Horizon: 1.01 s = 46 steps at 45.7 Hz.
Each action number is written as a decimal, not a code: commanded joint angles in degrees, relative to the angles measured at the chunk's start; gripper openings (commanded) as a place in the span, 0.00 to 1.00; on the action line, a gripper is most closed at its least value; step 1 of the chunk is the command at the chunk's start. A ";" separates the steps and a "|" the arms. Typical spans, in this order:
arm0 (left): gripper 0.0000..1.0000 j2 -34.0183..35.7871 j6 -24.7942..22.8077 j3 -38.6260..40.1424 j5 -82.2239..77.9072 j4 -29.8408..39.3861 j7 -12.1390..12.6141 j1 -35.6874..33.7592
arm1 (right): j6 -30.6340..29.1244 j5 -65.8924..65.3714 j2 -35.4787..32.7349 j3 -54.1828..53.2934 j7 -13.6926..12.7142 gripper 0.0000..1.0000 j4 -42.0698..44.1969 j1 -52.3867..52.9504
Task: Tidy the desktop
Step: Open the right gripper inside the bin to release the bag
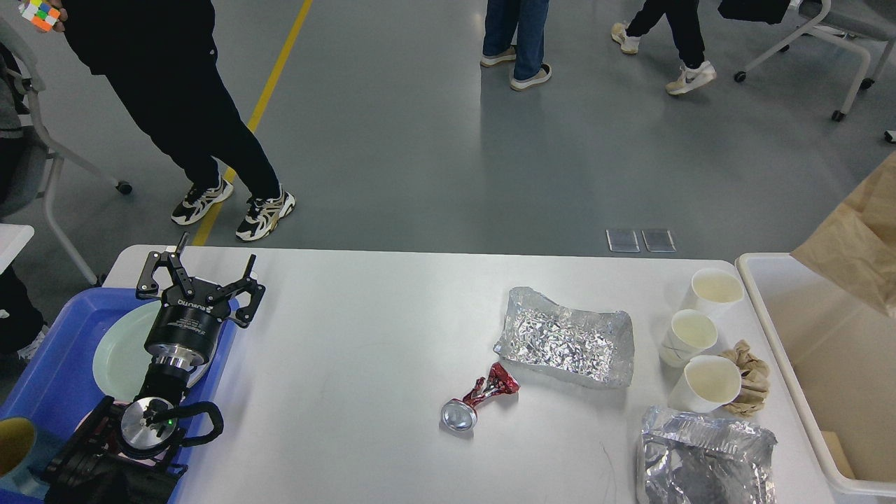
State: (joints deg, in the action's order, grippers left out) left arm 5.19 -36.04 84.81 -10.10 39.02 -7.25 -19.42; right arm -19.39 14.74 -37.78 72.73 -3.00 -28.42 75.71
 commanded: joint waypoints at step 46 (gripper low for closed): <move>0.96 0.08 0.00 0.00 0.00 0.00 -0.05 0.00 | 24.23 -0.24 16.59 -15.77 -0.87 0.00 21.56 -43.72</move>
State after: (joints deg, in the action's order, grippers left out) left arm 5.28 -36.01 84.81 -10.11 39.02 -7.31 -19.42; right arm 4.83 14.74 -21.97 56.87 -3.85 -6.82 33.29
